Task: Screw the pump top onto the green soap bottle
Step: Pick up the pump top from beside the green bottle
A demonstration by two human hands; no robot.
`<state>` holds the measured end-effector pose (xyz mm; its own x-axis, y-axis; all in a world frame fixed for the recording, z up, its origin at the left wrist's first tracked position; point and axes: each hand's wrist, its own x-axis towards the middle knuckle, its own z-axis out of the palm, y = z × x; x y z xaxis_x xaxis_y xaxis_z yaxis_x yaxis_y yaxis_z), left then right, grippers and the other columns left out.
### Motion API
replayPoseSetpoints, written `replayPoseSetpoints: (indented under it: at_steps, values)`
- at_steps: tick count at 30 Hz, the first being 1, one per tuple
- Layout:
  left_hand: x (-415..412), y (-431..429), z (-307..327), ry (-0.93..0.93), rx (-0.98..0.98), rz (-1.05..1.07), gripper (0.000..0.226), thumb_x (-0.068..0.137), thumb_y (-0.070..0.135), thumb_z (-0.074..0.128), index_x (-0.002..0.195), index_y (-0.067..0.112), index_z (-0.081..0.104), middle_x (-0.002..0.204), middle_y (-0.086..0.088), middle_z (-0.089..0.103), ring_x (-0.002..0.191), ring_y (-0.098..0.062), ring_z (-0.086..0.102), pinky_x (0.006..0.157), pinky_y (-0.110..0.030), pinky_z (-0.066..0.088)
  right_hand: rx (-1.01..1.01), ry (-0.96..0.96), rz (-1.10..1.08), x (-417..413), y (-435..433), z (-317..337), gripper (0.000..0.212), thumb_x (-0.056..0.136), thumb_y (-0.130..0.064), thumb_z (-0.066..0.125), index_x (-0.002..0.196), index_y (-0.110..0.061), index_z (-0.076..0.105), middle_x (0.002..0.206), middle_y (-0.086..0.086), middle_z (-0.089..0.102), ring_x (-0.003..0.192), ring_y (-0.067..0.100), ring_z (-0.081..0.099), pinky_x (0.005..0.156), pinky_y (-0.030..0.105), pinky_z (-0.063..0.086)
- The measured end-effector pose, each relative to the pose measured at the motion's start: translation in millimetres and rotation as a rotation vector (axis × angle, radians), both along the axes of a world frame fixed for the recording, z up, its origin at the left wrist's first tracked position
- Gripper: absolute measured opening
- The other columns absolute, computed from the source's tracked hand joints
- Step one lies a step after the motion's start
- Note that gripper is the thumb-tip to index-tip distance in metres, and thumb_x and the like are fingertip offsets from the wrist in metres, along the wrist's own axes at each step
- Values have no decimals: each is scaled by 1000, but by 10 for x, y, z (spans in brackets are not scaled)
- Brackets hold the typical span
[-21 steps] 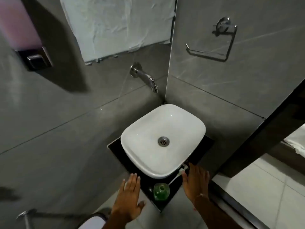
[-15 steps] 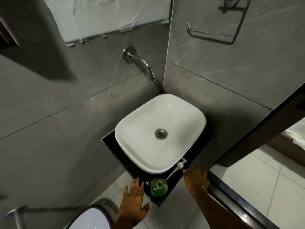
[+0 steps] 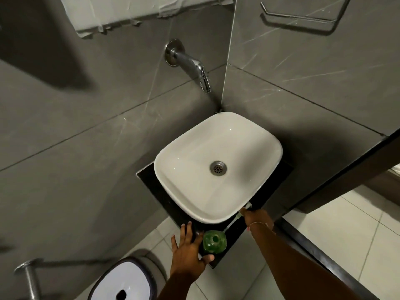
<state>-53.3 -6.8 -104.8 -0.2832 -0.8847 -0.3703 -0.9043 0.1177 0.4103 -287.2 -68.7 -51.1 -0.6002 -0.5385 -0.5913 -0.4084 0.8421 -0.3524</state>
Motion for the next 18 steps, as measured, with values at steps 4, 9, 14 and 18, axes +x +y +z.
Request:
replayPoseSetpoints:
  at_steps: [4,9,14,18]
  values:
    - [14,-3,-41,21,-34,29,72,74,69,57,138,47,32,162,-4,-10,147,-26,-17,116,-59,-7,-58,-47,-129,14,-48,-23,47,73,-52,71,56,-10,59,49,7,59,56,26,59,85,41,54]
    - [8,11,-48,58,-76,52,70,70,66,64,134,48,39,162,-3,-11,147,-24,-18,117,-58,-6,-129,-220,-269,-44,1,-37,62,73,-44,75,103,9,63,75,17,62,89,37,63,96,48,48]
    - [12,-2,1,89,-71,75,62,69,60,72,125,44,52,162,-3,-13,146,-24,-21,117,-55,-7,-448,-250,-474,-6,446,279,47,72,-51,74,91,-9,68,83,17,67,66,26,61,72,40,51]
    - [4,-15,66,66,-85,65,58,68,60,73,121,43,55,161,-4,-16,142,-22,-30,117,-54,-11,-758,-82,-227,203,915,638,28,73,-61,60,81,-35,67,86,3,72,81,24,68,80,55,57]
